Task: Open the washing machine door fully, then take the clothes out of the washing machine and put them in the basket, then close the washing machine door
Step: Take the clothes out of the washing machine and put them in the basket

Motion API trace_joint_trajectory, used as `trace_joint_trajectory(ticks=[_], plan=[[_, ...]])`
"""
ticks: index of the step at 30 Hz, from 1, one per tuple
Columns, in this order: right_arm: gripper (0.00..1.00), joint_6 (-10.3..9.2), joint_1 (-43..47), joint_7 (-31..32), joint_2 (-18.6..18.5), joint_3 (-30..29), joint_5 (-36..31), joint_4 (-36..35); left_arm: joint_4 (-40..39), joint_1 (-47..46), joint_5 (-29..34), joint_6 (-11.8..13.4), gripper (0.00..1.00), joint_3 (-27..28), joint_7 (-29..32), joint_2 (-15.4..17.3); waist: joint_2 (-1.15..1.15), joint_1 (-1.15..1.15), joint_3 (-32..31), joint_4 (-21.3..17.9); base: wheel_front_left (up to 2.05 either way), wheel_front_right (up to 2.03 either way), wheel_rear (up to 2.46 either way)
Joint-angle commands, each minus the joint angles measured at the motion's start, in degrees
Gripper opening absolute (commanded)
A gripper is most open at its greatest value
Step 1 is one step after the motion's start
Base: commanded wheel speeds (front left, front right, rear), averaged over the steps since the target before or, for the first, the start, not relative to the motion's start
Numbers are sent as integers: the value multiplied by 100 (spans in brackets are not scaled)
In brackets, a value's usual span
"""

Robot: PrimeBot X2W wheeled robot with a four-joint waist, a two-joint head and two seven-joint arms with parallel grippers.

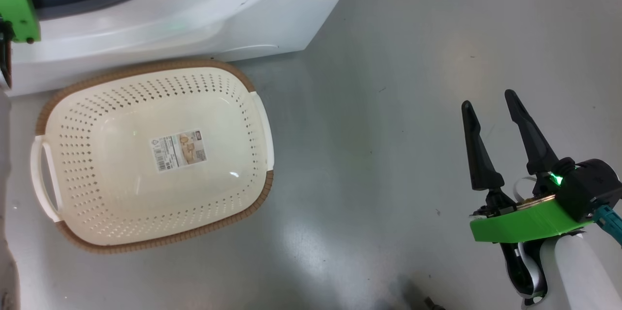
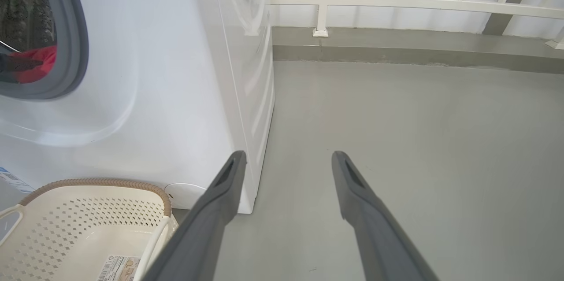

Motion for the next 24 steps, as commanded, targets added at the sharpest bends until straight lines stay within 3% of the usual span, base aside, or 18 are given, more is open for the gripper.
trace_joint_trajectory(ticks=[1, 2, 4, 13, 24], plan=[[100, 35, -2, -37, -60, 131, 49, -108, -63, -73, 53, 40, 100, 28, 32, 302, 0, 0, 8, -6, 0, 0, 0], [100, 35, -2, -37, -60, 130, 53, -111, -53, -79, 50, 34, 85, 14, 33, 302, 0, 0, 15, -9, 0, 0, 0], [100, 35, -2, -37, -60, 126, 54, -117, -37, -96, 37, 26, 0, -4, 24, 302, 0, 0, 30, -8, 0, 0, 0], [100, 35, -38, -37, -60, 80, 37, -98, -62, -74, -205, -203, 0, 49, -289, 213, 0, 0, 56, 48, 0, 0, 0], [100, 35, -71, -37, -60, 16, 0, -48, -451, 94, -500, -344, 0, 180, -1450, 232, 0, 0, 8, 199, 0, 0, 0]])
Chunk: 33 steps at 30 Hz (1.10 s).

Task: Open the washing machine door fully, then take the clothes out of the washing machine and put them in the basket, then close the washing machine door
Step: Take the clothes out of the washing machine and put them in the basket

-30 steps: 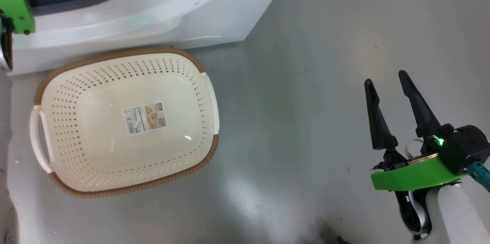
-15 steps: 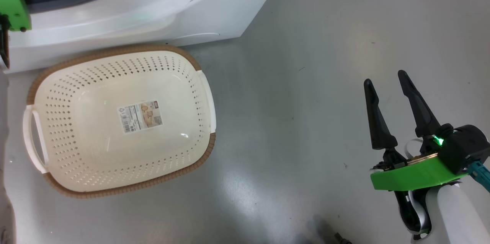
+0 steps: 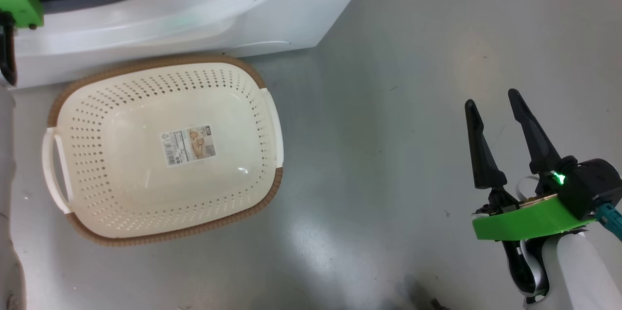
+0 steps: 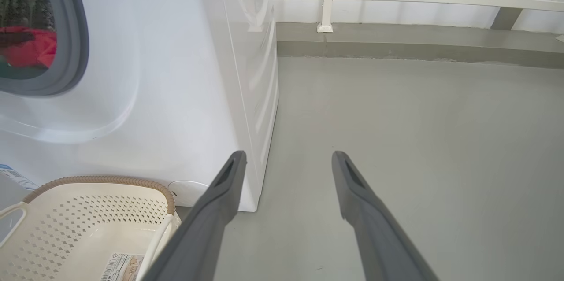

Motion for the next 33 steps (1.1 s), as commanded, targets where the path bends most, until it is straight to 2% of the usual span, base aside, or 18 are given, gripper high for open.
trace_joint_trajectory(ticks=[1, 10, 16, 26, 33], plan=[[100, 35, -52, -37, -60, 66, -6, -91, -262, 31, -25, -30, 0, 55, -210, 289, 0, 0, -29, 49, 0, 0, 0], [100, 35, -32, -37, -60, 16, -66, -83, -812, 393, -159, -129, 0, 67, -636, 211, 0, 0, -197, 208, 0, 0, 0], [100, 35, -2, -37, -60, -34, -109, -78, -1394, 843, -147, -76, 0, 44, -676, 178, 0, 0, -329, 303, 0, 0, 0], [100, 35, 68, -37, -60, -90, -150, -52, -3272, 2274, -231, 34, 0, 244, -681, 51, 0, 0, -617, 452, 0, 0, 0], [100, 35, 129, -37, -60, -205, -217, -47, -4059, 3087, -410, -93, 0, 300, -681, -154, 0, 0, -860, 566, 0, 0, 0]])
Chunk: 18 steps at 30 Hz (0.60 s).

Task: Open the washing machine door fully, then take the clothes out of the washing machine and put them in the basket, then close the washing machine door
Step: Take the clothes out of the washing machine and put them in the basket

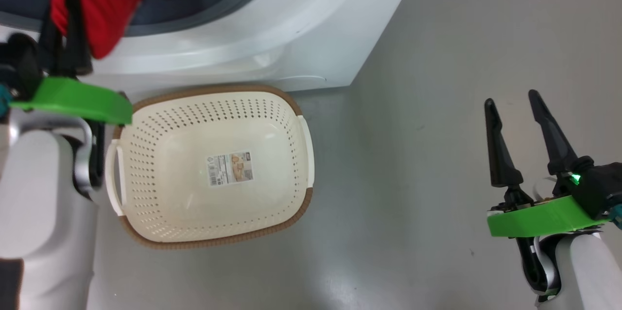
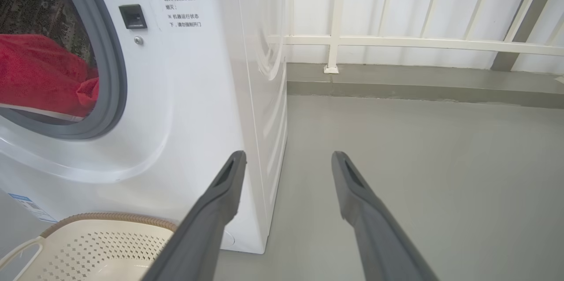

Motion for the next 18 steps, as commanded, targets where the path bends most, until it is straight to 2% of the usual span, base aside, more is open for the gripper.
trace_joint_trajectory(ticks=[1, 18], plan=[[100, 35, 91, -37, -57, 57, -63, -111, -269, 165, -36, -38, 0, 146, -45, 189, 0, 0, -110, 76, 0, 0, 0], [100, 35, 284, -37, -57, -184, -105, -92, -1312, 1411, -53, -39, 0, -16, -45, -83, 0, 0, -664, 253, 0, 0, 0]])
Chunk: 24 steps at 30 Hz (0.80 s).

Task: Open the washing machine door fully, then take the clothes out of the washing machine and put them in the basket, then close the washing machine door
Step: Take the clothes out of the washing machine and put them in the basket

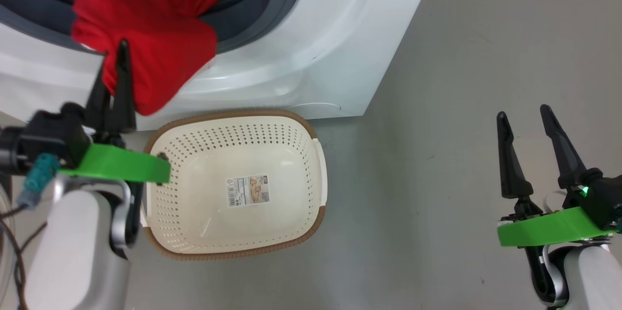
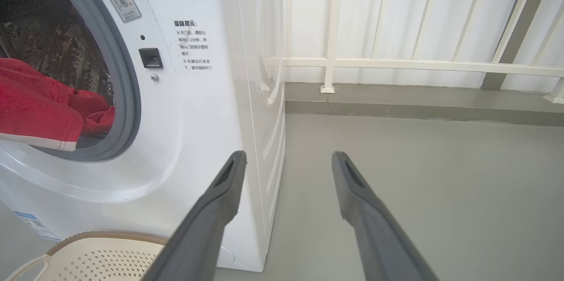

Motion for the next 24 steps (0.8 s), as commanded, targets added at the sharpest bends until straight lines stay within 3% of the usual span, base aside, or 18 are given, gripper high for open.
trace_joint_trajectory(ticks=[1, 24], plan=[[100, 35, 48, -37, -52, 54, -35, -144, -255, 175, -13, 1, 0, 111, -44, 111, 0, 0, -24, 33, 0, 0, 0], [100, 35, 74, -37, -52, -165, 2, -172, -1471, 1555, -162, 74, 0, -256, 131, -141, 0, 0, 39, 206, 0, 0, 0]])
